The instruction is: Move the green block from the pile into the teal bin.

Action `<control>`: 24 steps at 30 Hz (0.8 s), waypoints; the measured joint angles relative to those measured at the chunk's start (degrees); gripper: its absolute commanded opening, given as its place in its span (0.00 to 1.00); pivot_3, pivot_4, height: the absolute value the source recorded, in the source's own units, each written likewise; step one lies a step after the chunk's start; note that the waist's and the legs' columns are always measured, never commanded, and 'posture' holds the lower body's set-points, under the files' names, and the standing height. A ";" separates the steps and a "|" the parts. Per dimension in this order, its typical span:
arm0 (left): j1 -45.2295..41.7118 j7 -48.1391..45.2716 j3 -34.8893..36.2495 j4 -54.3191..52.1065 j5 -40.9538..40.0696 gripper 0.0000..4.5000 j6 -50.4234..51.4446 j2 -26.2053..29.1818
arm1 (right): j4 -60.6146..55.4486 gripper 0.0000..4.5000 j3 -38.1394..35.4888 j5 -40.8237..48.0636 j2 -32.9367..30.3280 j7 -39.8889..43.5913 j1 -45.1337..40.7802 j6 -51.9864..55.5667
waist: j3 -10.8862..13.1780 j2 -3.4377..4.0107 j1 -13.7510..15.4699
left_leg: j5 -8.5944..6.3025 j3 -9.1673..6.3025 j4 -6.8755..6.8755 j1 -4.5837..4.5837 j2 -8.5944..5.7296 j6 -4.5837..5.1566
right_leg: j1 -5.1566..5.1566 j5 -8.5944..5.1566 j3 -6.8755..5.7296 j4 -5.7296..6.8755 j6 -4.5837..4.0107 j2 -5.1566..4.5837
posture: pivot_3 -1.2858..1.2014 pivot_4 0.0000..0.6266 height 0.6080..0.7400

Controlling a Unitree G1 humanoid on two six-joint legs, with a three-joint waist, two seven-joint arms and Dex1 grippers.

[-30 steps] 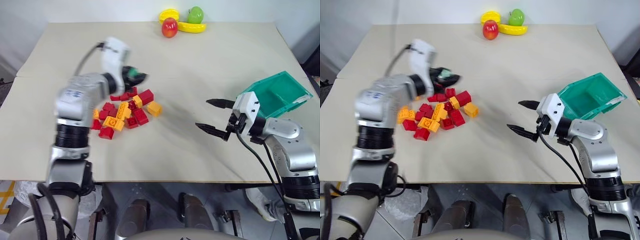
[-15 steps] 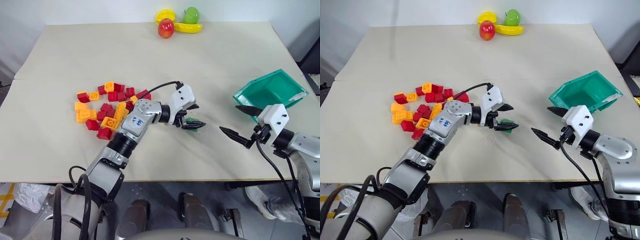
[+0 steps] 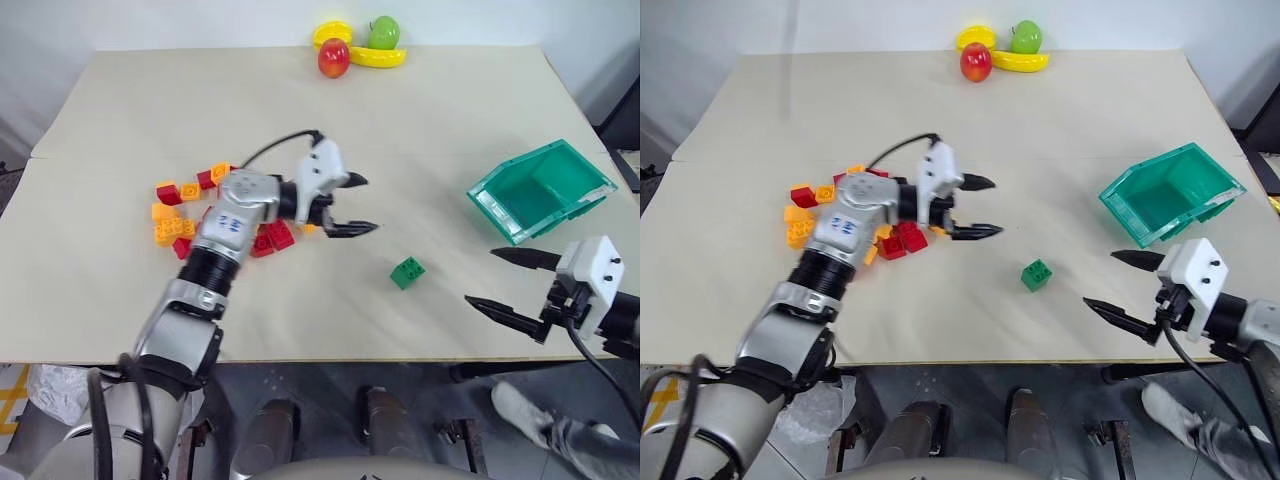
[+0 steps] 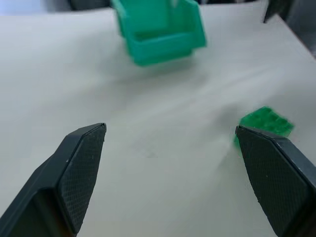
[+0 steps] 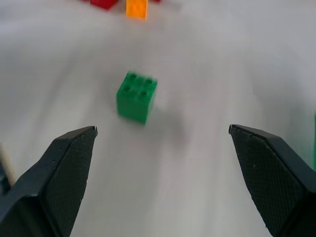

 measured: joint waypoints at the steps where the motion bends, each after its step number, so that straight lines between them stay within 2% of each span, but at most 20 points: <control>1: 0.47 -3.03 0.68 -0.11 -1.15 0.99 -1.08 1.55 | -1.03 1.00 -0.99 -0.03 -0.71 0.43 1.47 0.80 | 0.00 0.00 0.10 | -0.01 -0.01 0.01 0.00 -0.01 0.02 | 0.03 0.00 -0.01 -0.02 0.00 -0.02 | 0.52 0.24 1.00; 6: 4.82 -13.08 2.46 -0.61 -4.19 0.99 -3.07 6.25 | -5.82 1.00 -2.77 0.80 -2.45 -0.05 3.03 5.22 | 0.00 -0.01 0.13 | -0.04 -0.14 0.07 0.07 -0.01 0.07 | 0.29 0.03 -0.07 -0.18 0.06 -0.02 | 0.52 0.24 1.00; 14: 9.10 -23.11 9.17 -1.29 -11.92 0.99 -1.98 9.73 | -12.33 1.00 11.94 2.32 -1.95 -12.82 -9.85 19.38 | 0.01 -0.01 0.01 | -0.05 -0.25 0.10 0.07 0.27 0.08 | 0.34 0.03 -0.17 -0.24 0.03 -0.05 | 0.52 0.24 1.00; 19: 16.24 -23.21 10.86 -4.97 -15.01 0.99 -1.58 12.14 | -6.28 1.00 26.81 -1.80 9.56 -23.99 -22.60 26.43 | 0.04 0.00 -0.77 | -0.06 -0.25 0.08 0.04 0.37 0.02 | 0.23 0.05 -0.16 -0.18 -0.04 -0.02 | 0.52 0.24 1.00; 24: 18.38 -23.17 12.07 -10.03 -18.50 0.99 0.38 12.74 | -0.34 1.00 32.51 -4.77 12.49 -27.45 -27.72 29.68 | 0.05 0.01 0.13 | -0.07 -0.30 0.08 -0.08 0.29 0.04 | 0.15 0.05 -0.20 -0.19 -0.04 -0.05 | 0.52 0.24 1.00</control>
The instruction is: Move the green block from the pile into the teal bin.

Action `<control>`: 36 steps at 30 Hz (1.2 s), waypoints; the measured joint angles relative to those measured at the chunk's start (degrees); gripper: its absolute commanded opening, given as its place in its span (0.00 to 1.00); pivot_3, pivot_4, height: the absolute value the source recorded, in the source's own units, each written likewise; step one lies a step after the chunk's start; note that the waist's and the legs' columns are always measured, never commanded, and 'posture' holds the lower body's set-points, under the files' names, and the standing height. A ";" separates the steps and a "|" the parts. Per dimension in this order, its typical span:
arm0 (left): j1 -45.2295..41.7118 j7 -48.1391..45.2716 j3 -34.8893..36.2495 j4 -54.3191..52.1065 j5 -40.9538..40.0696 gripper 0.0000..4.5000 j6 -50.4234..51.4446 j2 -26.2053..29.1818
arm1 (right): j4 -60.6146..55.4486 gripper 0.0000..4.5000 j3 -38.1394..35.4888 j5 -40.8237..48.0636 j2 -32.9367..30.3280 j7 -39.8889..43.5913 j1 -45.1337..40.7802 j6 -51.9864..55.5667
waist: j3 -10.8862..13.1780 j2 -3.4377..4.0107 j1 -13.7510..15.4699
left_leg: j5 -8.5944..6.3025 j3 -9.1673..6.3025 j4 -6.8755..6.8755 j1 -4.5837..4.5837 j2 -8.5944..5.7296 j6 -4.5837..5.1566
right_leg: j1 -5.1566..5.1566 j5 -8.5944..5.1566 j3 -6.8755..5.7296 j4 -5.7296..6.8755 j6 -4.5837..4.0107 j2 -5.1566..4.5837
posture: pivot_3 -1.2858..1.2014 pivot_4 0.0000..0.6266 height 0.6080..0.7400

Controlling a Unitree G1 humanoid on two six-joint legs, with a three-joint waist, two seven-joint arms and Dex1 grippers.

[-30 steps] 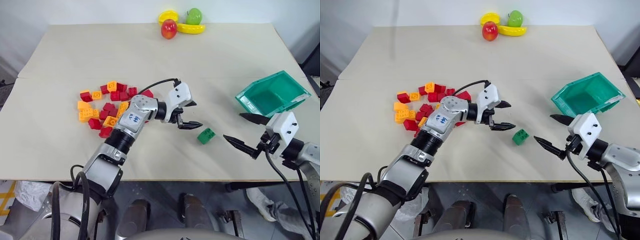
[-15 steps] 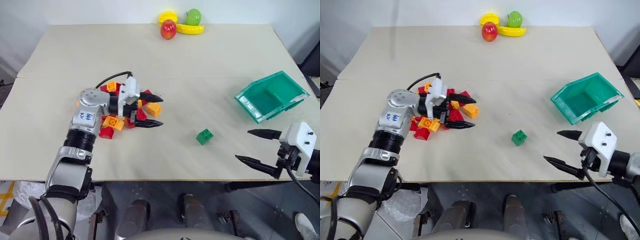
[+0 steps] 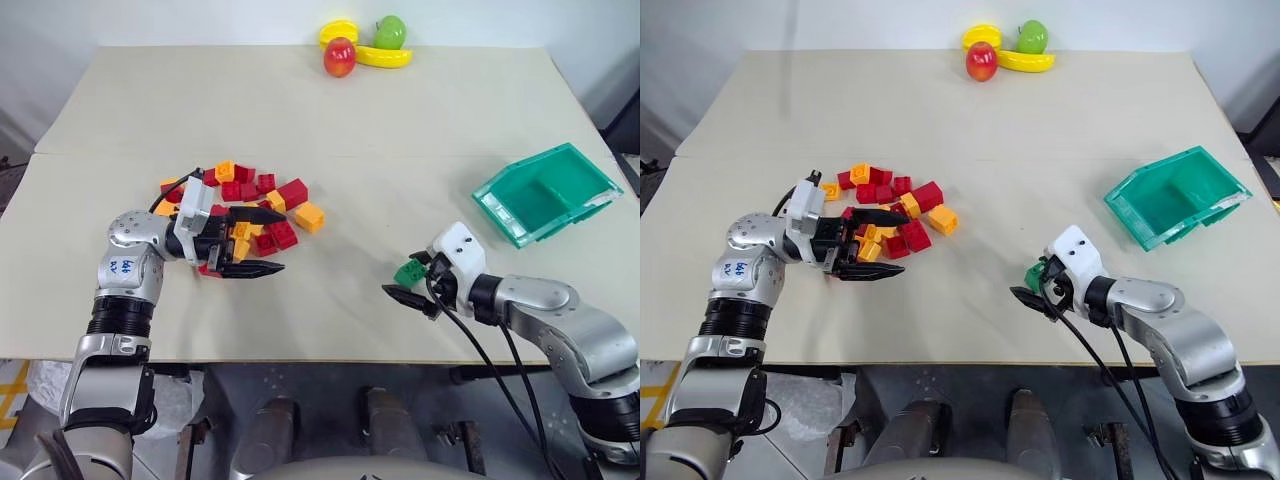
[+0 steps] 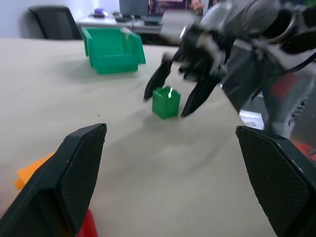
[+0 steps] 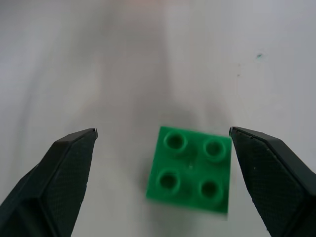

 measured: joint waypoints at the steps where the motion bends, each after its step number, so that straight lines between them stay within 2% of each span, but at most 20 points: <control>1: 0.14 0.02 0.10 -0.84 -0.49 0.99 0.08 0.01 | 0.98 1.00 1.07 -0.64 0.19 -0.26 -1.05 0.29 | 0.00 0.00 -0.06 | -0.01 0.01 0.00 0.02 -0.01 0.01 | 0.04 0.00 0.00 0.00 0.00 0.00 | 0.52 0.24 1.00; 4: 1.31 0.07 0.18 -2.82 -0.75 1.00 0.15 0.00 | 2.39 0.86 3.09 -2.20 1.10 -1.24 -3.06 1.99 | -0.01 0.01 -0.28 | -0.01 0.03 -0.04 0.03 0.01 0.01 | 0.02 0.00 0.00 0.00 0.01 0.03 | 0.52 0.24 1.00; 11: 2.02 0.09 0.24 -4.50 -0.93 1.00 0.77 0.01 | -0.59 0.34 1.52 -1.64 0.97 -1.03 -1.94 4.79 | -0.01 0.01 -0.28 | -0.01 0.05 -0.04 0.03 0.01 0.01 | 0.01 0.00 0.00 0.00 0.01 0.05 | 0.52 0.24 1.00; 15: 2.00 0.15 0.28 -4.48 -0.99 1.00 0.84 -0.04 | -3.16 0.34 -1.32 -1.26 -0.36 -0.49 -1.24 4.45 | -0.01 0.01 -0.29 | -0.02 0.06 -0.03 0.03 0.00 0.02 | 0.02 0.00 0.01 0.00 0.01 0.05 | 0.52 0.24 1.00; 20: 0.26 3.52 1.08 -3.76 -0.80 1.00 0.11 -3.34 | -0.38 0.34 -3.62 -4.15 -8.16 4.13 -2.10 -3.70 | 0.00 0.00 -0.12 | -0.03 0.07 -0.02 0.04 -0.24 0.05 | 0.08 0.01 -0.02 -0.04 0.01 0.04 | 0.52 0.24 1.00; 26: -3.32 12.19 0.88 -1.91 1.78 1.00 -0.69 -8.43 | 16.67 0.34 -6.11 -12.19 -14.76 6.96 -7.85 -18.43 | 0.00 0.00 -0.30 | -0.02 0.14 -0.06 0.06 -0.29 0.08 | 0.08 0.03 0.01 -0.07 0.05 0.02 | 0.52 0.24 1.00; 32: -6.52 17.34 -0.67 0.72 4.20 1.00 -1.07 -11.34 | 38.89 0.34 -4.89 -20.14 -15.02 5.60 -19.15 -29.30 | 0.00 0.01 -1.05 | -0.01 0.25 -0.08 0.05 -0.28 0.06 | -0.01 0.02 0.06 -0.08 0.05 0.01 | 0.52 0.24 1.00; 34: -7.08 17.89 -0.70 1.00 4.25 1.00 -1.20 -11.60 | 48.11 0.51 -3.80 -23.31 -13.93 4.55 -24.00 -34.42 | 0.00 0.02 -1.56 | -0.01 0.26 -0.09 0.06 -0.28 0.05 | -0.03 0.02 0.07 -0.08 0.05 0.02 | 0.52 0.24 1.00; 36: -7.22 18.24 -0.72 1.26 4.26 1.00 -1.24 -11.74 | 53.82 0.63 -3.01 -25.24 -13.31 4.12 -26.59 -37.85 | 0.00 0.02 -1.74 | 0.00 0.27 -0.17 0.05 -0.25 0.04 | -0.09 0.02 0.07 -0.08 0.05 0.03 | 0.52 0.24 1.00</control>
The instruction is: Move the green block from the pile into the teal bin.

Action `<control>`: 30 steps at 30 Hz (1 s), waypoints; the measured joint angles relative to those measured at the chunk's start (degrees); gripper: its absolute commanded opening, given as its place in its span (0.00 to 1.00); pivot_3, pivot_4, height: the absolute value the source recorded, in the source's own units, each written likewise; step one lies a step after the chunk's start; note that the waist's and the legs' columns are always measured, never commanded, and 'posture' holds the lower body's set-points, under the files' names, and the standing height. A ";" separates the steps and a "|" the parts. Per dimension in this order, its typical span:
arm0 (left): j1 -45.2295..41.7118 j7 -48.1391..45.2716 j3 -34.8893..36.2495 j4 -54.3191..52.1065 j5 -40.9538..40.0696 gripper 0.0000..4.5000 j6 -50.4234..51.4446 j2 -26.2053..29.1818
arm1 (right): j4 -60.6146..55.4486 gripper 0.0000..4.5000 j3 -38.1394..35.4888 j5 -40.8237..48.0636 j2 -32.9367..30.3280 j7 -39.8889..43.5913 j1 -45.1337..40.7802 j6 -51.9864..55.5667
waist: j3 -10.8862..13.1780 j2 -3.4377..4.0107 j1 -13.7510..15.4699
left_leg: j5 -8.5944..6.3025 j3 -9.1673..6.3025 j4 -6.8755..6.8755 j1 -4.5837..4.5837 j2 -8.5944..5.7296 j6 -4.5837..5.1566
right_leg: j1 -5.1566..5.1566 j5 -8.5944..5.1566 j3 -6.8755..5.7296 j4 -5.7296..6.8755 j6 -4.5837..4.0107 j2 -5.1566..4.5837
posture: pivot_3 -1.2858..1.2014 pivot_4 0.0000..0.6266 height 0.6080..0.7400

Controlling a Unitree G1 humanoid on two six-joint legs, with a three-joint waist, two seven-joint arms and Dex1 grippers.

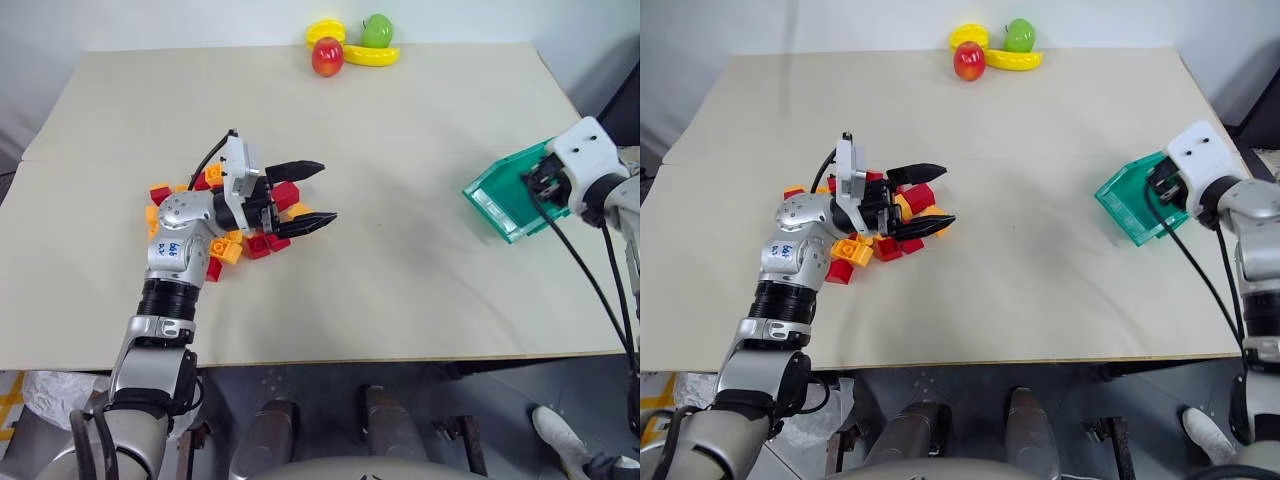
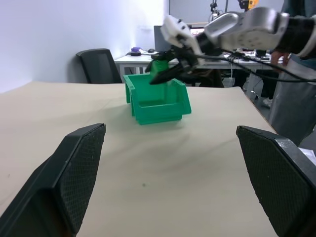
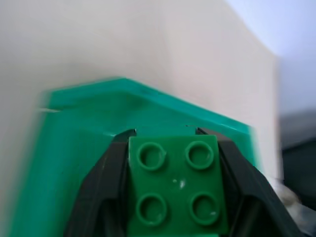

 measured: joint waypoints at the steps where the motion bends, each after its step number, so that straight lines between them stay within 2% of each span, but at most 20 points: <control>1: 0.02 0.10 -0.01 0.17 0.02 1.00 0.11 0.17 | 2.23 0.71 0.32 -0.62 0.33 0.23 -0.91 -1.55 | 0.00 0.00 -0.06 | 0.01 0.01 -0.04 -0.03 0.01 -0.01 | -0.07 0.00 0.02 0.08 0.00 0.00 | 0.52 0.24 1.00; 5: 0.05 0.08 0.48 0.17 -0.25 1.00 1.39 1.52 | 4.73 1.00 0.61 -1.42 1.43 1.59 -2.22 -4.70 | 0.01 0.02 -0.11 | 0.02 0.04 -0.07 -0.13 0.03 -0.03 | -0.21 0.00 0.04 0.13 0.00 0.00 | 0.52 0.24 1.00; 14: 2.94 -0.21 4.86 -1.38 -2.73 1.00 6.33 8.19 | -9.60 1.00 -3.07 5.71 2.84 9.06 4.41 -1.79 | 0.01 0.04 0.09 | 0.01 -0.03 0.01 -0.18 0.17 -0.03 | -0.20 0.00 0.00 0.15 0.00 0.00 | 0.52 0.24 1.00; 20: 7.51 3.21 9.17 -5.28 -2.85 1.00 9.69 13.76 | -24.88 1.00 -4.84 14.58 5.07 17.19 17.48 0.78 | 0.03 0.06 0.21 | 0.00 -0.11 0.01 -0.22 0.26 -0.04 | -0.21 0.00 -0.02 0.16 0.00 -0.02 | 0.52 0.24 1.00; 24: 13.54 -0.81 10.65 -8.27 -4.41 1.00 9.28 17.82 | -32.82 1.00 -5.12 20.07 5.66 23.14 22.99 -0.19 | 0.03 0.09 -0.06 | -0.04 -0.08 0.01 -0.14 0.39 -0.09 | -0.17 -0.02 0.00 0.13 -0.03 0.06 | 0.52 0.24 1.00; 30: 21.26 -3.10 15.77 -4.93 -4.45 1.00 7.18 22.83 | -31.81 1.00 -5.14 22.03 6.14 29.86 27.06 -4.89 | 0.06 0.13 0.27 | -0.05 -0.07 0.10 0.01 0.44 -0.10 | 0.00 -0.03 -0.01 0.08 -0.12 0.07 | 0.52 0.24 1.00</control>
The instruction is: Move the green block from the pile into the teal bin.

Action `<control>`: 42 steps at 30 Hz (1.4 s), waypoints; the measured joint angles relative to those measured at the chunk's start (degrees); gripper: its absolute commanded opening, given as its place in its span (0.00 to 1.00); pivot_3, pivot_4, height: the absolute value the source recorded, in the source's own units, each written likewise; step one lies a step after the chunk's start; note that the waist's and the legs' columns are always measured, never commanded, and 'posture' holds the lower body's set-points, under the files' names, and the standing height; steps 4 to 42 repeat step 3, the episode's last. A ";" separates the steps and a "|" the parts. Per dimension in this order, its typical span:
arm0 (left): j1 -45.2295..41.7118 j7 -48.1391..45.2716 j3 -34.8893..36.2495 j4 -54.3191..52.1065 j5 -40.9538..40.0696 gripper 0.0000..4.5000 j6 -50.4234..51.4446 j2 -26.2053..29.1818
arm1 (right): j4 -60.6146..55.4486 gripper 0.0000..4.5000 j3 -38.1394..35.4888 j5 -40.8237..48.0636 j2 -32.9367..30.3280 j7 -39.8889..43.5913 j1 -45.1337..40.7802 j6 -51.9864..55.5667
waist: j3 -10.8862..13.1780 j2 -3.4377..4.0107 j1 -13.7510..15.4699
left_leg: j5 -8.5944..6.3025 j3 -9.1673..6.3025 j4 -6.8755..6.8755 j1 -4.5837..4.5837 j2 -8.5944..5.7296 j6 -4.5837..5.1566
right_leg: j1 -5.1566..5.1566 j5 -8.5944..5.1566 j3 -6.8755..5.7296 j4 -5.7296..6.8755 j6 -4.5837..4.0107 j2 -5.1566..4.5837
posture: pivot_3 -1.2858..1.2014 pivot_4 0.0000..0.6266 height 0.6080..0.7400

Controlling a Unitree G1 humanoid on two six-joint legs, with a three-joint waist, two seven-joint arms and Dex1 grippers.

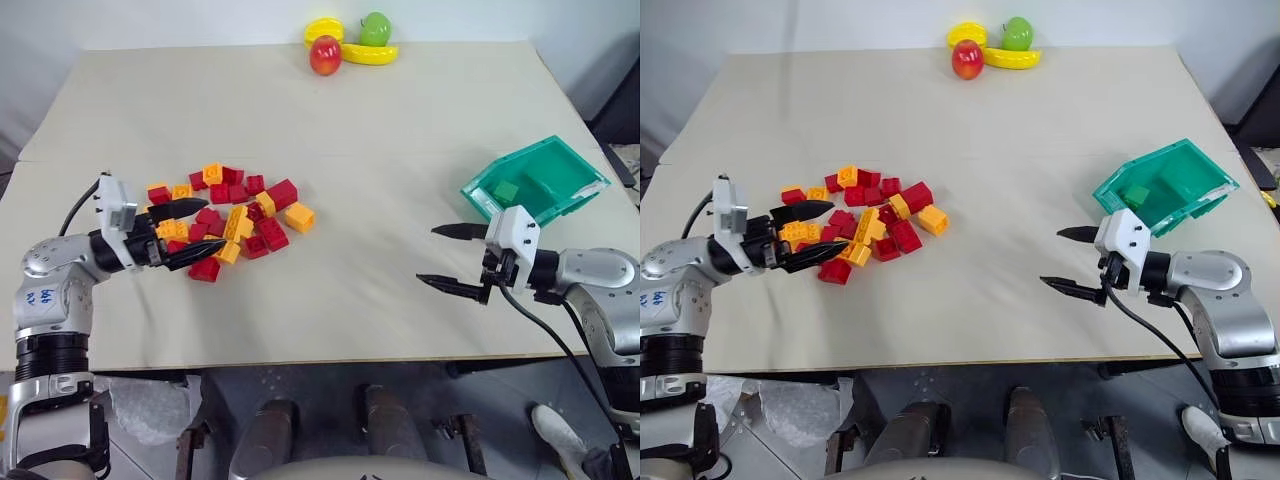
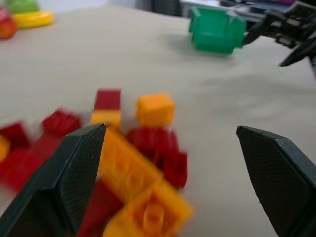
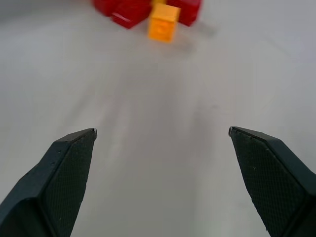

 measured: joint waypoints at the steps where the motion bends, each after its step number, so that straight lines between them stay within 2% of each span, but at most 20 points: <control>1: 0.57 0.07 0.99 0.87 -0.02 1.00 -0.51 0.53 | 1.04 1.00 -0.01 -0.01 0.12 0.60 -0.03 -1.01 | 0.00 0.00 0.05 | 0.00 -0.03 0.00 0.06 0.01 0.00 | 0.09 0.00 -0.03 -0.03 0.00 0.00 | 0.52 0.24 1.00; 3: 1.36 0.65 3.07 2.49 -0.02 1.00 -2.03 1.06 | 3.47 1.00 -0.23 -0.16 1.24 0.76 -0.19 -2.78 | 0.00 0.00 0.03 | -0.01 -0.06 -0.01 0.14 0.02 0.00 | 0.19 0.00 -0.04 -0.05 -0.01 0.00 | 0.52 0.24 1.00; 42: 1.36 0.65 3.07 2.49 -0.02 1.00 -2.03 1.06 | 3.47 1.00 -0.23 -0.16 1.24 0.76 -0.19 -2.78 | 0.00 0.00 0.03 | -0.01 -0.06 -0.01 0.14 0.02 0.00 | 0.19 0.00 -0.04 -0.05 -0.01 0.00 | 0.52 0.24 1.00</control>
